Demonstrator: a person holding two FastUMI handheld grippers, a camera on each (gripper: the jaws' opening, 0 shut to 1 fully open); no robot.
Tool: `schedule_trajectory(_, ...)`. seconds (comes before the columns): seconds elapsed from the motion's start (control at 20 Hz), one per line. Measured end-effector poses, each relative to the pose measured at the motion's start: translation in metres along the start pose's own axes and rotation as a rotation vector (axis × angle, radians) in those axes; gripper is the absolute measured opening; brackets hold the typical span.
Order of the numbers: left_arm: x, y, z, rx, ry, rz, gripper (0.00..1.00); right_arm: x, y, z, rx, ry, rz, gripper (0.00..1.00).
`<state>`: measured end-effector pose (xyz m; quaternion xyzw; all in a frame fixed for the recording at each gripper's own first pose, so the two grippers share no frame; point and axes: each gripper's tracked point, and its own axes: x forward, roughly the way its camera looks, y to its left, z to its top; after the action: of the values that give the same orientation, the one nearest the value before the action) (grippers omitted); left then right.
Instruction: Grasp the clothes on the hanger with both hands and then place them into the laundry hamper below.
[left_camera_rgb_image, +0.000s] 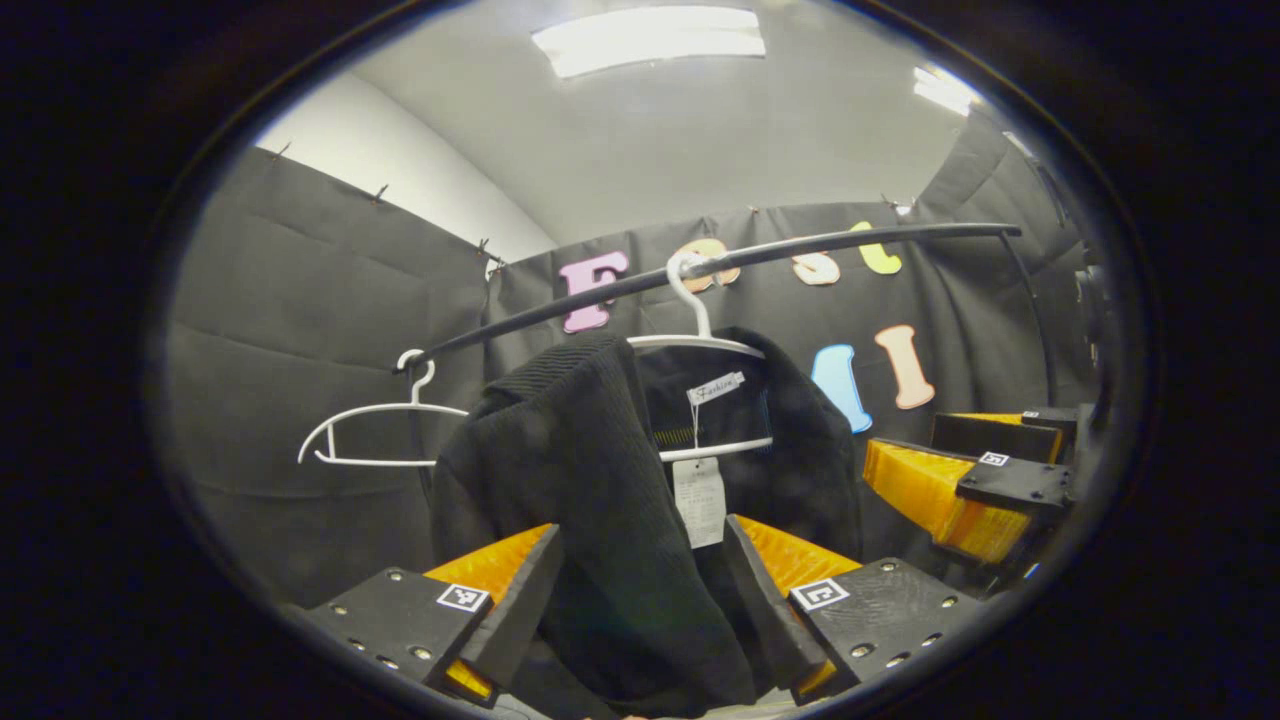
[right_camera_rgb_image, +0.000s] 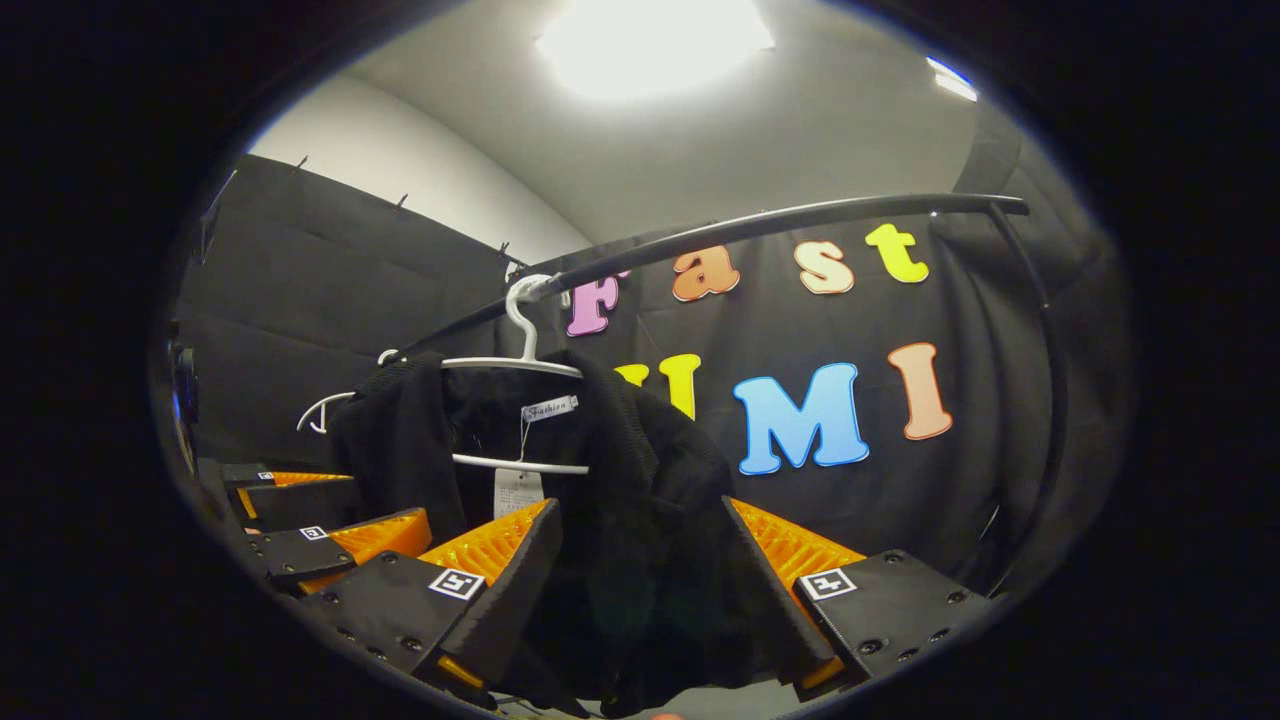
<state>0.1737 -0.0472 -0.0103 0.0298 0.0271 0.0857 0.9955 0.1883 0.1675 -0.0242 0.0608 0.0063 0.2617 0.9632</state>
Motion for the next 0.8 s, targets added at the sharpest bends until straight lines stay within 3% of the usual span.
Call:
schedule_trajectory(0.5,0.046,0.006,-0.012,0.050,0.014,0.082,0.94,0.062,0.013,-0.029,0.037,0.055,0.084,0.96)
schedule_trajectory(0.8,0.064,0.011,-0.016,0.055,0.011,0.131,0.94,0.085,0.013,-0.037,0.033,0.070,0.078,0.96)
